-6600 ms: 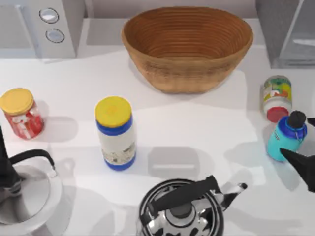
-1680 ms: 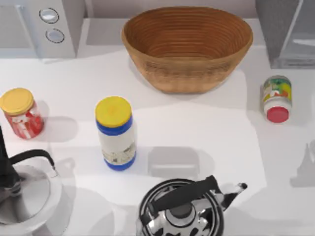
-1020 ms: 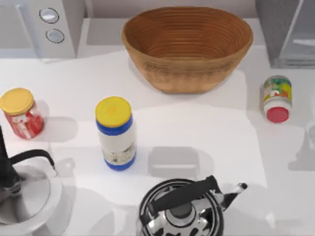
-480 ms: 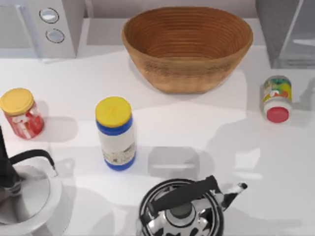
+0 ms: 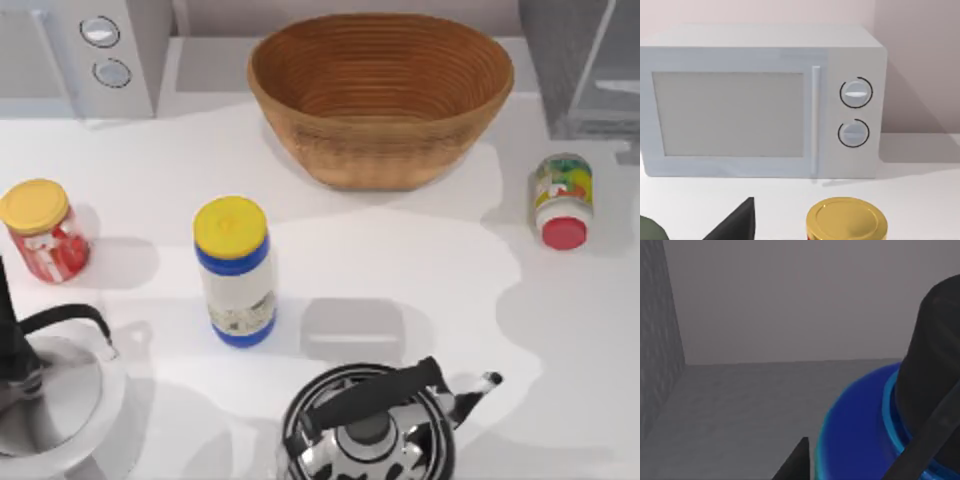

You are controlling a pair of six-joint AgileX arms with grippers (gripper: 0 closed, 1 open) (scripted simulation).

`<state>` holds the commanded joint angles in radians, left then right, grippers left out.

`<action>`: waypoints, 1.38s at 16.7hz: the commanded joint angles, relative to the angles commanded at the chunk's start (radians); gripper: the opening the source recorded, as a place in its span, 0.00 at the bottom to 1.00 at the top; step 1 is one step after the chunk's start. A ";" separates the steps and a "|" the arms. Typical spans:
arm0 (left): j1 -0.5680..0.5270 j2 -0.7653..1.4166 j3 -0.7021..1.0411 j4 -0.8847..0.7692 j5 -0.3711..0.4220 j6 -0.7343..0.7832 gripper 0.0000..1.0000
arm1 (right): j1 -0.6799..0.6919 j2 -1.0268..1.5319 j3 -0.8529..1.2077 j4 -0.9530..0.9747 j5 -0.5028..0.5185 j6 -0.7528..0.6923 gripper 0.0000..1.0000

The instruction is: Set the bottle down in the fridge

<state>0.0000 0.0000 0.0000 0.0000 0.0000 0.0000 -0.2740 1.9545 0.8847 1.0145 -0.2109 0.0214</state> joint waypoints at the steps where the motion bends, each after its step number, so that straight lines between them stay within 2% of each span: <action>1: 0.000 0.000 0.000 0.000 0.000 0.000 1.00 | -0.003 0.048 0.031 0.035 -0.012 -0.002 0.01; 5: 0.000 0.000 0.000 0.000 0.000 0.000 1.00 | -0.006 0.152 0.097 0.111 -0.043 -0.008 0.01; 13: 0.000 0.000 0.000 0.000 0.000 0.000 1.00 | -0.001 0.185 0.128 0.088 -0.036 -0.005 0.01; 23: 0.000 0.000 0.000 0.000 0.000 0.000 1.00 | 0.044 0.379 0.531 -0.082 -0.008 -0.014 0.01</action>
<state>0.0000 0.0000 0.0000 0.0000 0.0000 0.0000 -0.2303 2.3338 1.4154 0.9323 -0.2193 0.0079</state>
